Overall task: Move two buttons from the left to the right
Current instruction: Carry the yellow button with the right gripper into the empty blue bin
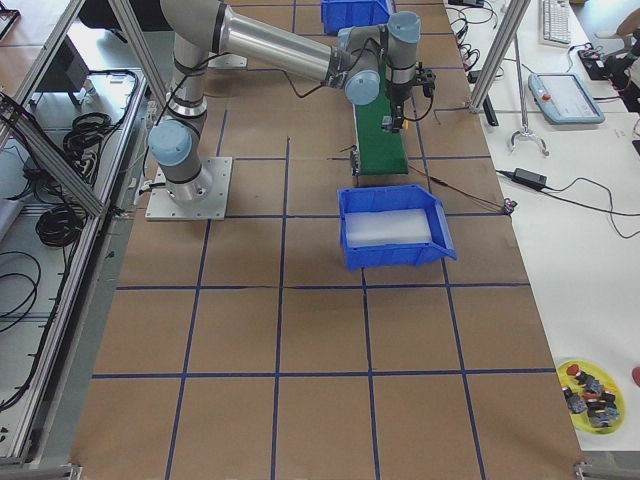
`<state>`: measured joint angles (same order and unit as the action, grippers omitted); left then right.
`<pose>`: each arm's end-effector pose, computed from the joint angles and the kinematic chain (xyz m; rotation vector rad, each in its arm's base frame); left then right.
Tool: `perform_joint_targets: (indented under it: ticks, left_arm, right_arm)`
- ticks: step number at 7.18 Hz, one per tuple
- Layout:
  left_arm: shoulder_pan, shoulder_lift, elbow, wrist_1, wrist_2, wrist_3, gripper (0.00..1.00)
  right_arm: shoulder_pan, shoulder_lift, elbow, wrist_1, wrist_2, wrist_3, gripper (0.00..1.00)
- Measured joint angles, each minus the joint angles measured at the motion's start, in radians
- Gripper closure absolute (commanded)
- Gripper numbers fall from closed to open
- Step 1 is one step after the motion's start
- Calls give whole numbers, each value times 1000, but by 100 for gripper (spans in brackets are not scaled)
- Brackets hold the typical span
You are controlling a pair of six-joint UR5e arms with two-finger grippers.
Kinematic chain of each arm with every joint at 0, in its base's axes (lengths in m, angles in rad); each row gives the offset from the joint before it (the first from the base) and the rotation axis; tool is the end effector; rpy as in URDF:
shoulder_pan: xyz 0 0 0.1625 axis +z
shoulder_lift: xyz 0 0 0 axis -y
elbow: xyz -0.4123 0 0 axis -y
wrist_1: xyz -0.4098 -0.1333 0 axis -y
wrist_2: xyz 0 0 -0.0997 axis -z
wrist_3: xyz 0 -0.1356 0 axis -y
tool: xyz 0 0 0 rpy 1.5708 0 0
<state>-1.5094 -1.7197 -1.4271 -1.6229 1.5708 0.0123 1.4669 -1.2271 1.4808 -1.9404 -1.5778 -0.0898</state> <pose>-0.0985 -0.5698 0.4270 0.0770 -3.1373 -0.0899 0.0642 -0.6605 0.3247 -0.0226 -3.1182 0.1790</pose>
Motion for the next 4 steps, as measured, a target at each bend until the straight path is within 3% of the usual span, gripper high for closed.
perform_joint_targets:
  ticks: [2,4]
  left_arm:
    - [0,0,0,0,0,0,0]
    - [0,0,0,0,0,1,0]
  right_arm:
    - [-157,0,-102,120,6,-244,95]
    - [-298,51,-118,130,5,-418,96]
